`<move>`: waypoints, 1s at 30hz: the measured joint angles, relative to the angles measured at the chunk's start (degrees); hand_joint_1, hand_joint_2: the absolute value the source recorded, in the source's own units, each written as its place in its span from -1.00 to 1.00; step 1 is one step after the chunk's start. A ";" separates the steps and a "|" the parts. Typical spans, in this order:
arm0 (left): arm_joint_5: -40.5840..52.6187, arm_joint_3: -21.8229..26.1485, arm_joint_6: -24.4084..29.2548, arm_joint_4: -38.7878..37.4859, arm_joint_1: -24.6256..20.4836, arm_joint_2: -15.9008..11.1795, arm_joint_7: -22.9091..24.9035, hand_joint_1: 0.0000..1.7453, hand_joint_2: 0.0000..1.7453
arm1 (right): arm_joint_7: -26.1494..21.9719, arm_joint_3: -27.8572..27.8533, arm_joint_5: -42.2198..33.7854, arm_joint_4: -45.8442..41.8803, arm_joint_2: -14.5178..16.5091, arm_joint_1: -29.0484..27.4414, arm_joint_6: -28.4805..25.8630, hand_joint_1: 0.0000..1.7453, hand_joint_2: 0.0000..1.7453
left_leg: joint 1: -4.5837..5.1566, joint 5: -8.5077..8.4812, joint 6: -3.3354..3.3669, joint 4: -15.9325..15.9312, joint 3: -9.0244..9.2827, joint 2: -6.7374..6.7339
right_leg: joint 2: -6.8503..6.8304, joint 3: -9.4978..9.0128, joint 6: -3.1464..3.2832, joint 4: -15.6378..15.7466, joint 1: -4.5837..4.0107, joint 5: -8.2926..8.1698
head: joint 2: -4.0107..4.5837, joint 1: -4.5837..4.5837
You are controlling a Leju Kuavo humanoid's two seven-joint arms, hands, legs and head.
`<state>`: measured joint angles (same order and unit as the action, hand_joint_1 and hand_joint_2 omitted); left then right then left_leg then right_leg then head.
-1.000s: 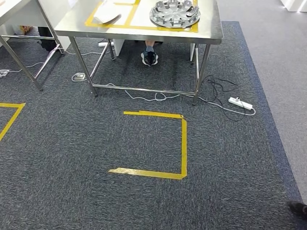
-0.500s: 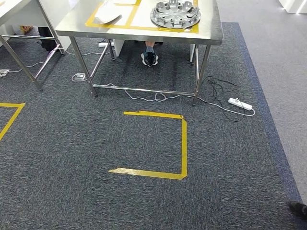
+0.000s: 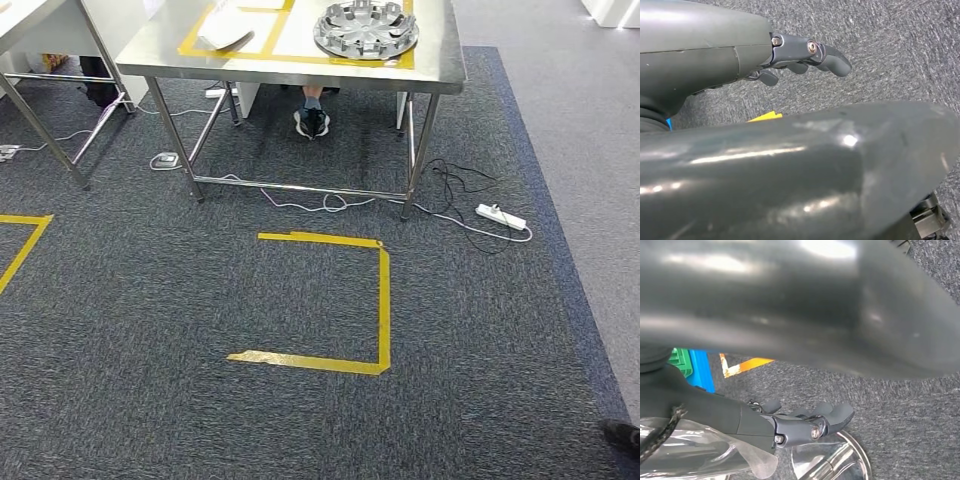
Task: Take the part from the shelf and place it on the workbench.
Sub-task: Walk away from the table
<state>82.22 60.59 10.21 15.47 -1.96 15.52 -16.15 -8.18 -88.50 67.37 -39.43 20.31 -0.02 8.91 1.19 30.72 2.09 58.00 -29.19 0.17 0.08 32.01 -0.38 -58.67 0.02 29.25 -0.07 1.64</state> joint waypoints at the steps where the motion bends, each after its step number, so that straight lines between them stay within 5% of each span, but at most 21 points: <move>1: -0.04 0.01 -0.05 0.00 0.00 0.00 0.00 -1.00 -1.00 | -0.05 0.00 0.01 0.00 0.00 0.00 0.10 -1.00 -1.00 | 0.00 0.00 0.00 0.00 0.00 0.00 | 0.00 0.00 0.00 0.00 0.00 0.00 | 0.00 0.00; 20: -0.52 0.38 -0.24 0.00 -0.01 0.00 -0.02 -1.00 -1.00 | -0.33 0.00 -2.24 0.00 0.00 0.02 2.63 -1.00 -1.00 | 0.00 0.00 0.00 0.00 0.01 0.00 | 0.00 -0.01 -0.01 0.00 0.00 0.00 | 0.00 0.01; 24: -0.52 0.67 -0.24 0.00 -0.05 0.02 -0.08 -1.00 -1.00 | -0.09 -0.01 -2.55 0.00 0.04 0.06 2.78 -1.00 -1.00 | -0.09 -0.87 1.03 -1.48 0.76 -0.24 | 0.18 -0.13 -1.01 0.89 0.19 -0.49 | 0.00 0.00; 26: -0.52 0.70 -0.24 0.00 -0.07 0.10 -0.15 -1.00 -1.00 | 0.24 -0.01 -2.94 0.00 0.04 0.11 2.95 -1.00 -1.00 | -0.61 -1.81 1.34 -3.27 1.56 -0.75 | 0.24 1.41 -1.40 -1.98 0.15 1.29 | 0.00 0.12; 28: -0.52 0.74 -0.24 0.00 -0.05 0.16 -0.17 -1.00 -1.00 | 0.55 -0.02 -3.27 0.00 0.04 0.10 3.04 -1.00 -1.00 | -0.81 -1.91 1.32 -3.61 1.71 -1.47 | 0.23 5.19 -1.97 -9.24 0.50 4.48 | 0.00 0.19; 30: -0.52 0.77 -0.19 0.00 0.01 0.20 -0.17 -1.00 -1.00 | 0.74 -0.02 -3.43 0.00 0.03 0.00 3.09 -1.00 -1.00 | -1.07 -1.64 0.94 -3.54 1.80 -2.24 | 0.12 7.99 -2.71 -14.15 1.02 5.36 | 0.00 0.19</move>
<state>81.70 61.36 10.02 15.47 -1.94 15.72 -16.33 -7.44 -88.52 63.95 -39.43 20.34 -0.02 11.99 0.11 29.08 3.03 54.45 -27.39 -2.07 0.20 40.01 -3.08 -72.82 1.04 34.60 -0.07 1.83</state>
